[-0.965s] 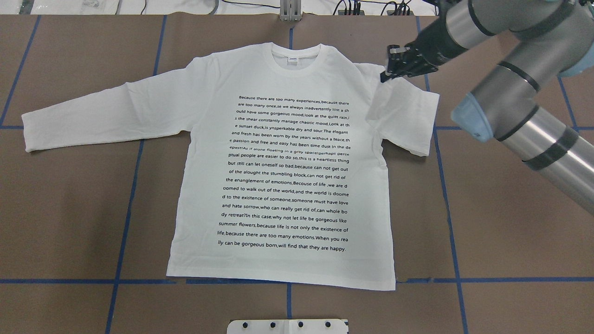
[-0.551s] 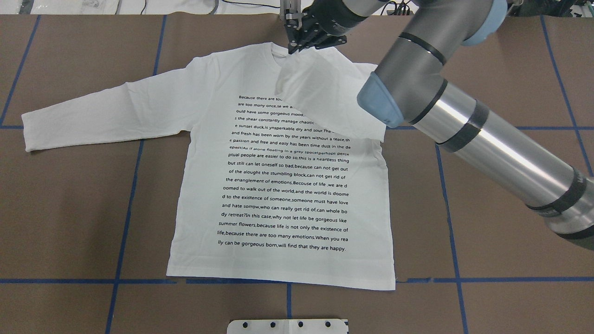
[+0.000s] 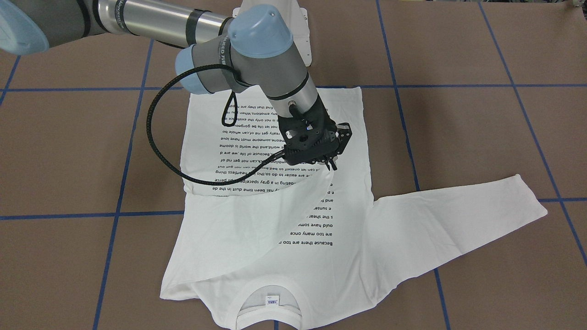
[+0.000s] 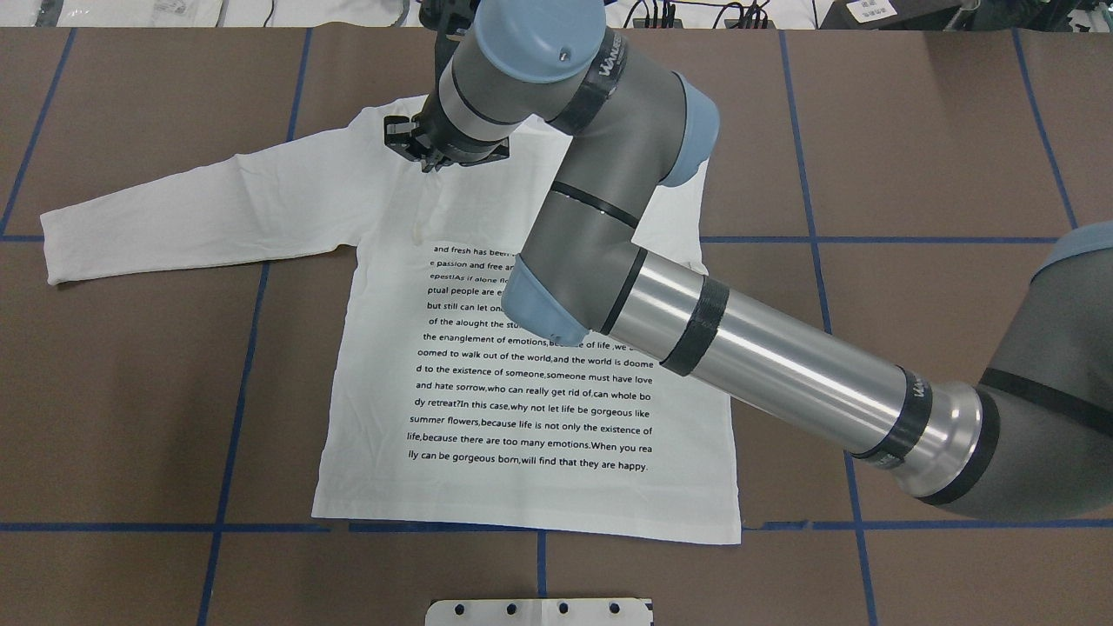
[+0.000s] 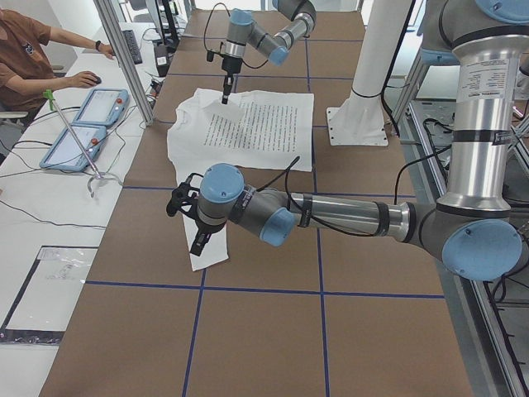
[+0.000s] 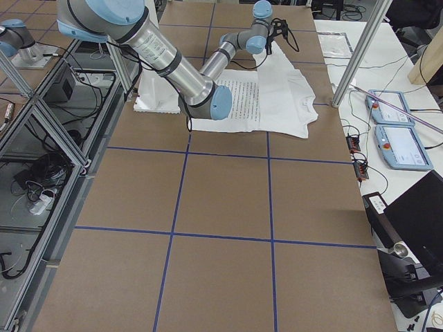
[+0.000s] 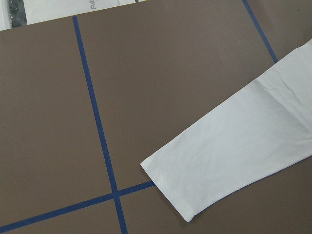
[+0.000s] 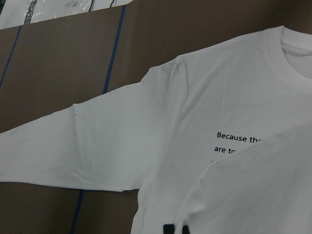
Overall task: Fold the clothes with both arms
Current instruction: 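Carry the sleeve across the shirt body with the right gripper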
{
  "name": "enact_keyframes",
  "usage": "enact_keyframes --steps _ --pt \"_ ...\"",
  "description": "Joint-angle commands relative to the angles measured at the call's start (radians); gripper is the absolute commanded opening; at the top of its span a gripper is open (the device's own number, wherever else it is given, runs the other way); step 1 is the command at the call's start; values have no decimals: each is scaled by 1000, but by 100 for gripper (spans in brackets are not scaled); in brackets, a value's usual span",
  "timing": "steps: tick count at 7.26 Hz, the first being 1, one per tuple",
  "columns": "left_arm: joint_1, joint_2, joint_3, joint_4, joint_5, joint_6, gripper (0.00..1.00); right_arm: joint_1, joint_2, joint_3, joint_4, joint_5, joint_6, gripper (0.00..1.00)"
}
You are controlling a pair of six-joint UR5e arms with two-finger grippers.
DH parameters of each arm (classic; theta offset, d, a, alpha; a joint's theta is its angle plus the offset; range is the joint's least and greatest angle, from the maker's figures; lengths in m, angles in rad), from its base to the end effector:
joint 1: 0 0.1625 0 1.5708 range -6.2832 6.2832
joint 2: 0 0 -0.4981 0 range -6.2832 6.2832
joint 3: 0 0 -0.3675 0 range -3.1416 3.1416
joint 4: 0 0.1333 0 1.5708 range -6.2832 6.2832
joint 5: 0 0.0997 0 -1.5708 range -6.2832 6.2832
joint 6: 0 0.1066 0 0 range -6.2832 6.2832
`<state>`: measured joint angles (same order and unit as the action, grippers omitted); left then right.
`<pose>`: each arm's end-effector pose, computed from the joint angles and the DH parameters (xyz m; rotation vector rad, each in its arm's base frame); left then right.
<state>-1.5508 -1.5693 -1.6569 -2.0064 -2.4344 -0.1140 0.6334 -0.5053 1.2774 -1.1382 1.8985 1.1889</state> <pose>-0.0425 -0.4873 0.6401 0.4290 0.8730 0.1380 -0.6097 -0.5705 0.0903 0.3287 -1.1801 0.0219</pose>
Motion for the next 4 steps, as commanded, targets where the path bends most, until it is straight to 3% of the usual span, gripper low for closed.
enact_keyframes --steps 1,3,4 --pt "0 0 8 0 0 1 100 -84 43 -46 0 -62 3 0" --pt "0 0 9 0 0 2 100 -95 98 -212 15 -91 -24 0" --pt "0 0 9 0 0 2 100 -95 115 -249 17 -101 -32 0"
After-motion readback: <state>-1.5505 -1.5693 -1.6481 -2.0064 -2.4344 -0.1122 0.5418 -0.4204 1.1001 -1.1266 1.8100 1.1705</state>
